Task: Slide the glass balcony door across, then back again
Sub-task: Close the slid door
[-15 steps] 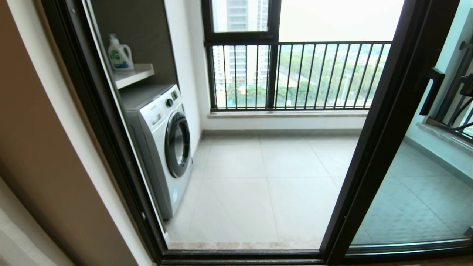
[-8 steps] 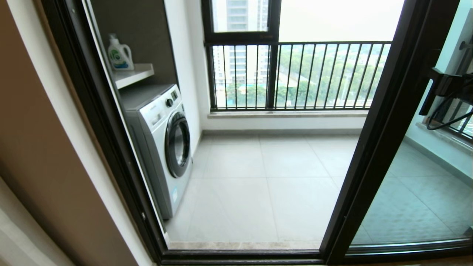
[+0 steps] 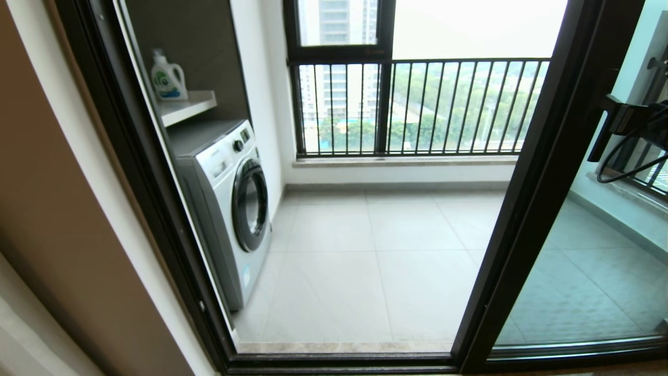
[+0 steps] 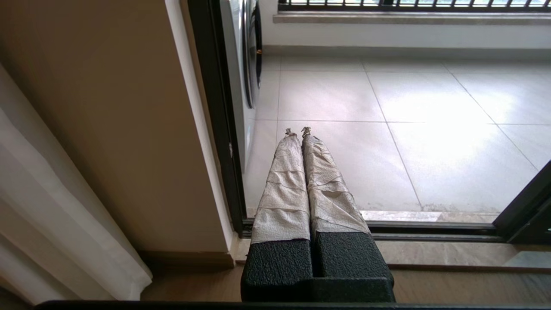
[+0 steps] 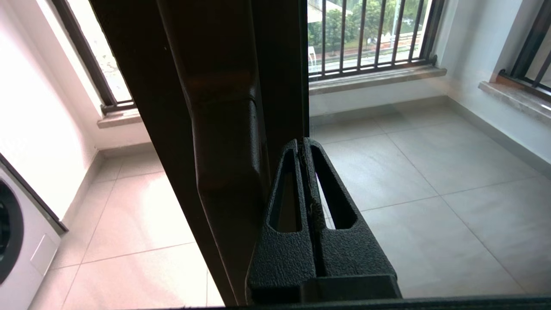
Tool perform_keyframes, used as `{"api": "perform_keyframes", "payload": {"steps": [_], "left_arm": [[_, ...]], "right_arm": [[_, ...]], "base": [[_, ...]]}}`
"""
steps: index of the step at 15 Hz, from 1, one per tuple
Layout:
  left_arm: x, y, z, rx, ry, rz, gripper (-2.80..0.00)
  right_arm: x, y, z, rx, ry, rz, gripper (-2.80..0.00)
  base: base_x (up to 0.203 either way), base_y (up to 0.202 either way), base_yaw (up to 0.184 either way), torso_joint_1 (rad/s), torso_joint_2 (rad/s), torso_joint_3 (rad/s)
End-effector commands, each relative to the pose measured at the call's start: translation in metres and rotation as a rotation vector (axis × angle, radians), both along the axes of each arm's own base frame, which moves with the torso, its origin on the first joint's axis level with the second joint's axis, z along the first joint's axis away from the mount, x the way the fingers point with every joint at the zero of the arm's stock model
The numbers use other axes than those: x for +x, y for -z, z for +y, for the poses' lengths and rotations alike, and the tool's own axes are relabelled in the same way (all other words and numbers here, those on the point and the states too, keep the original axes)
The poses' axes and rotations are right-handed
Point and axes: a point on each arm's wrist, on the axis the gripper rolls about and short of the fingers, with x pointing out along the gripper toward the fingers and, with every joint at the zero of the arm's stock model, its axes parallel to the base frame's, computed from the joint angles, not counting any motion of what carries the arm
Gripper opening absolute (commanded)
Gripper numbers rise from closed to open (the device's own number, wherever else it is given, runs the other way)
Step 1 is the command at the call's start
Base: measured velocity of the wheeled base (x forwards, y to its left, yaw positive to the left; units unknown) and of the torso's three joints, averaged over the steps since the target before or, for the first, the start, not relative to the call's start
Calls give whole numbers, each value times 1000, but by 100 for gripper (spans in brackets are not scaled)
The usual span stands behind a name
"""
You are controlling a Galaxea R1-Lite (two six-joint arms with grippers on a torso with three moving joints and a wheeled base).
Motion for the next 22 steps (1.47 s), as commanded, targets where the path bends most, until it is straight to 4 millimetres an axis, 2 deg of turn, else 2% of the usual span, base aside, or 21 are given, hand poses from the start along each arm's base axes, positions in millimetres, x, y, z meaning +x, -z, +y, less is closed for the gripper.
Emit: {"api": "perform_keyframes", "payload": {"steps": [1, 5, 12, 18, 22], "left_arm": [[0, 0, 0, 0, -1, 4, -280], [0, 0, 0, 0, -1, 2, -280], [0, 0, 0, 0, -1, 1, -280], [0, 0, 0, 0, -1, 2, -280], [0, 0, 0, 0, -1, 2, -280]], "right_arm": [[1, -2, 6, -3, -19, -6, -280], [2, -6, 20, -6, -49, -15, -280], [9, -6, 59, -7, -78, -30, -280], [8, -3, 70, -4, -100, -21, -280], [4, 0, 91, -1, -150, -6, -280]], "base": [[0, 0, 0, 0, 0, 0], [0, 0, 0, 0, 0, 0], [0, 0, 0, 0, 0, 0], [0, 0, 0, 0, 0, 0], [0, 0, 0, 0, 0, 0]]}}
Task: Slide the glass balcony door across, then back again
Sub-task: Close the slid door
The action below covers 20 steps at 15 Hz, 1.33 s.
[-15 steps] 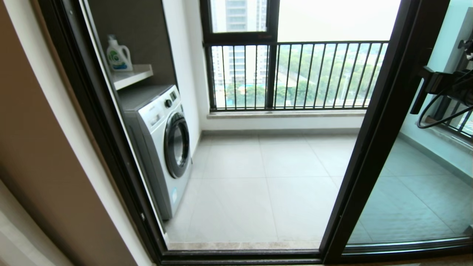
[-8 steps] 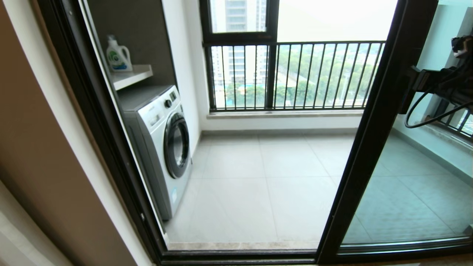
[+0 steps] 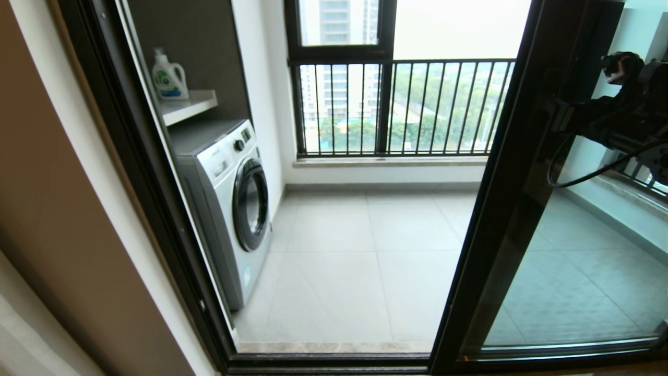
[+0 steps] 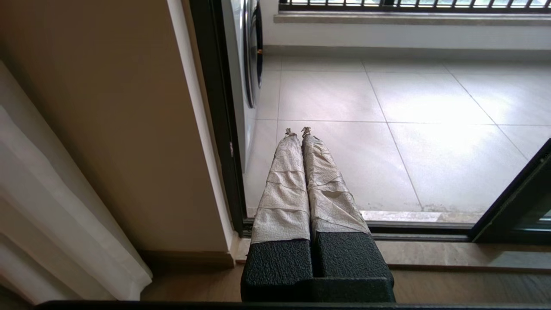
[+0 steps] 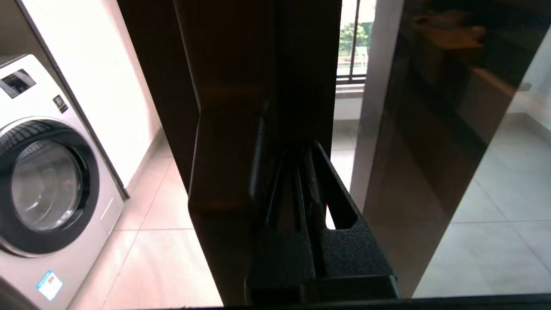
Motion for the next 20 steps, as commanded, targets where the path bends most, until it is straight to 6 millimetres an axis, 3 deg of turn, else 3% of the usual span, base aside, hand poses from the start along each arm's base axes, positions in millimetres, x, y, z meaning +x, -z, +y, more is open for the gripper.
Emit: {"api": "perform_keyframes", "payload": {"steps": [1, 11, 20], "left_arm": [[0, 0, 0, 0, 0, 2, -280], [0, 0, 0, 0, 0, 2, -280], [0, 0, 0, 0, 0, 2, -280]], "right_arm": [[-3, 1, 16, 1, -26, -1, -280], [-2, 3, 81, -22, -104, -12, -280], [-4, 3, 125, -18, -177, -16, -280]], "base": [[0, 0, 0, 0, 0, 0], [0, 0, 0, 0, 0, 0], [0, 0, 0, 0, 0, 0]]}}
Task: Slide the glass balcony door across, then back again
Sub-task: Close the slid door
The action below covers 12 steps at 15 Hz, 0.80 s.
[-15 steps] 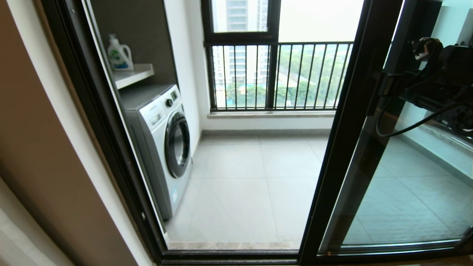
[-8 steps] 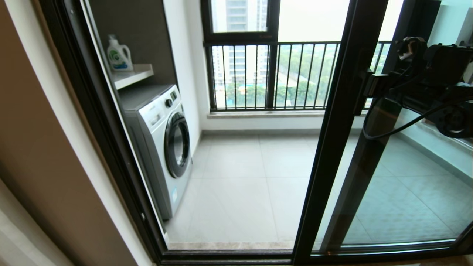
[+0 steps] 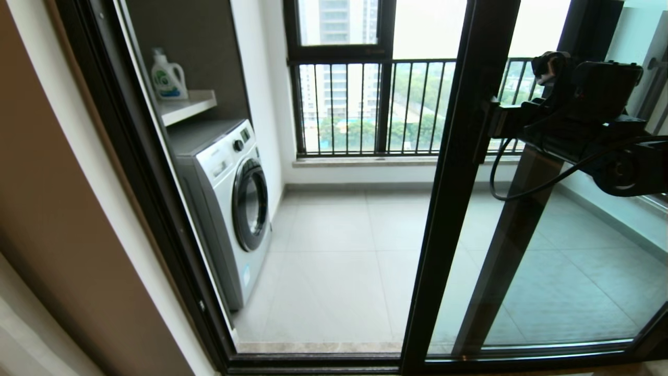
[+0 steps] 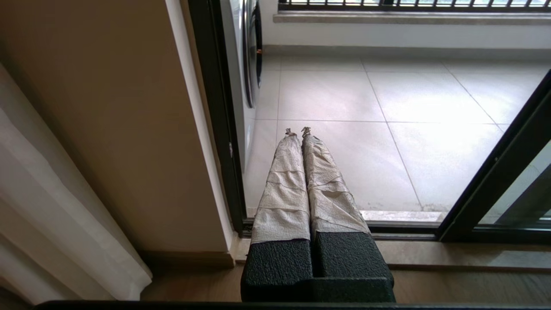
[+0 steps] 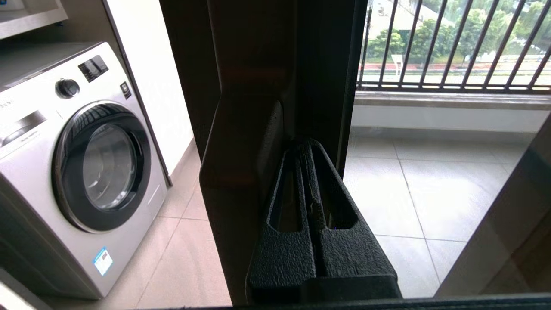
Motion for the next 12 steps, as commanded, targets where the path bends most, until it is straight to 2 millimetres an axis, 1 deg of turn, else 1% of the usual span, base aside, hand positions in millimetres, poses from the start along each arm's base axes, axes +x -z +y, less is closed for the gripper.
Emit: {"api": "perform_keyframes", "payload": {"steps": [1, 7, 12], "left_arm": [[0, 0, 0, 0, 0, 3, -280], [0, 0, 0, 0, 0, 3, -280], [0, 0, 0, 0, 0, 4, -280]], "right_arm": [[0, 2, 17, 0, -20, 0, -280], [-4, 6, 60, 2, -87, 10, -280], [-5, 4, 91, 11, -129, -7, -280]], "base": [[0, 0, 0, 0, 0, 0], [0, 0, 0, 0, 0, 0], [0, 0, 0, 0, 0, 0]]}}
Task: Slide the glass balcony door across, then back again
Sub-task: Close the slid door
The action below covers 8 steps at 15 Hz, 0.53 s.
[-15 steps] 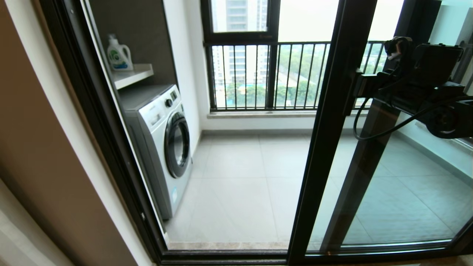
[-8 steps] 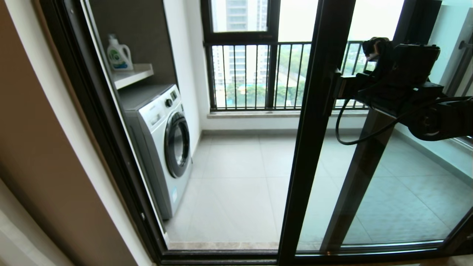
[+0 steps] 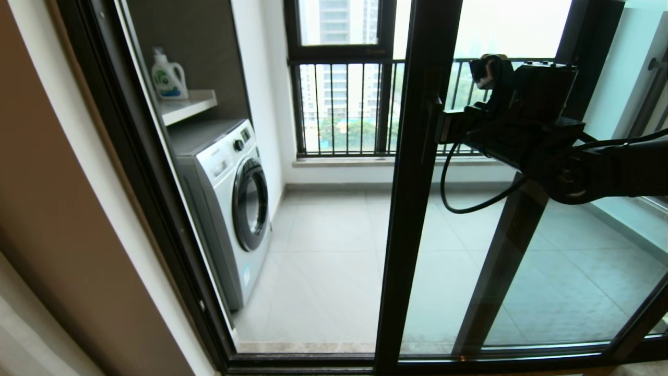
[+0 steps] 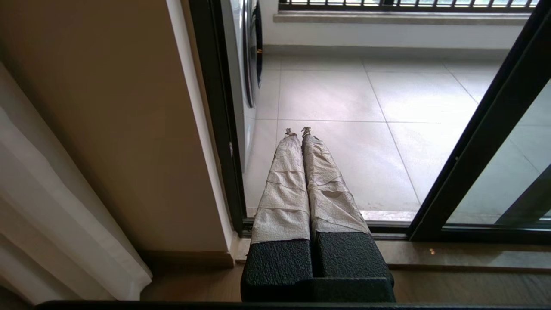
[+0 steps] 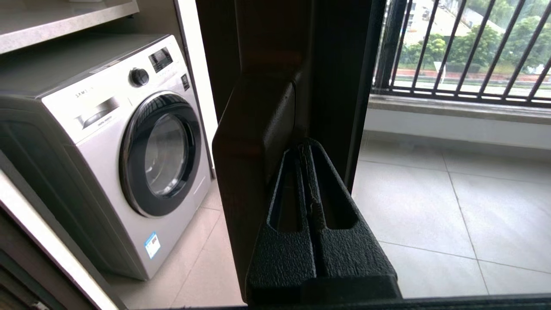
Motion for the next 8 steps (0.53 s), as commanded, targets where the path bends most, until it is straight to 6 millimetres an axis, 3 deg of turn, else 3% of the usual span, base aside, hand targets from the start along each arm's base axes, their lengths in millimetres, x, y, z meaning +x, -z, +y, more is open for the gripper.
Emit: {"api": "perform_keyframes", "payload": {"steps": [1, 8], "left_arm": [[0, 0, 0, 0, 0, 3, -280], [0, 0, 0, 0, 0, 3, -280]], "right_arm": [[0, 2, 17, 3, -22, -2, -280], [6, 8, 65, 17, -95, -24, -280]], "base": [[0, 0, 0, 0, 0, 0], [0, 0, 0, 0, 0, 0]]}}
